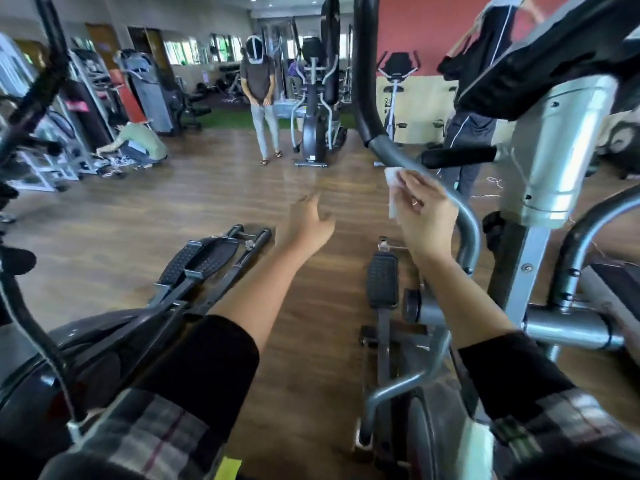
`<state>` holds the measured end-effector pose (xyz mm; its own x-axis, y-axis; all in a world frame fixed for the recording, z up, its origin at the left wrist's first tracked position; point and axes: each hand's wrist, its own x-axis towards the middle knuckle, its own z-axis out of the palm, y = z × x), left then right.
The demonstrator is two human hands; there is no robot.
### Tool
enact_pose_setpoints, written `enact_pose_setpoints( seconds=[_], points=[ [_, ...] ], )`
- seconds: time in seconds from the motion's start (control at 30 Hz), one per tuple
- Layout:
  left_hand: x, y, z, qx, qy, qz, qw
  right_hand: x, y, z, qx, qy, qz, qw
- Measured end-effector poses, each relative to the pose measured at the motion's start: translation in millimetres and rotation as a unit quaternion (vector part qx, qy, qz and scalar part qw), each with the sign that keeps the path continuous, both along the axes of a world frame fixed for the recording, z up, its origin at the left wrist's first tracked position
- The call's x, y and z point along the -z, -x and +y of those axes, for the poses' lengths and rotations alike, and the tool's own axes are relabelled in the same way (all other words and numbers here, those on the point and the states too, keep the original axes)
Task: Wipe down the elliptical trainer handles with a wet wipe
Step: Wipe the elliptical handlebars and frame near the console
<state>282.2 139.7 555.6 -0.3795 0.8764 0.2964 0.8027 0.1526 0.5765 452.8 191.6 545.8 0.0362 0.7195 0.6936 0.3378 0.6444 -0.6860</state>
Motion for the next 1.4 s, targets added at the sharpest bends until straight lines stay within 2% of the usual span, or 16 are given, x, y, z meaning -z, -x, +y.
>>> enact_pose_setpoints(
  seconds=[0.1,0.2,0.33,0.53,0.83,1.0,1.23,1.4],
  points=[
    [-31,3,29,0.037,-0.057,-0.018,0.998,-39,3,24,0.012,-0.029,0.032,0.999],
    [-59,8,57,0.065,-0.100,-0.008,0.993,-63,11,51,0.012,-0.051,-0.001,0.999],
    [-86,12,96,0.069,-0.125,0.023,0.989,-84,22,82,0.003,-0.034,0.003,0.999],
    [-104,18,146,0.111,-0.175,0.014,0.978,-86,30,119,-0.045,-0.004,-0.060,0.997],
    [-104,16,175,0.141,-0.276,-0.054,0.949,-85,32,132,-0.137,0.015,0.009,0.990],
    [-106,19,187,0.135,-0.294,-0.077,0.943,-89,43,154,-0.163,0.064,0.075,0.982],
    [-113,23,197,0.162,-0.302,-0.096,0.934,-93,37,147,-0.172,0.058,0.047,0.982],
    [-116,27,203,0.167,-0.299,-0.099,0.934,-112,52,162,-0.168,0.054,0.080,0.981]
  ],
)
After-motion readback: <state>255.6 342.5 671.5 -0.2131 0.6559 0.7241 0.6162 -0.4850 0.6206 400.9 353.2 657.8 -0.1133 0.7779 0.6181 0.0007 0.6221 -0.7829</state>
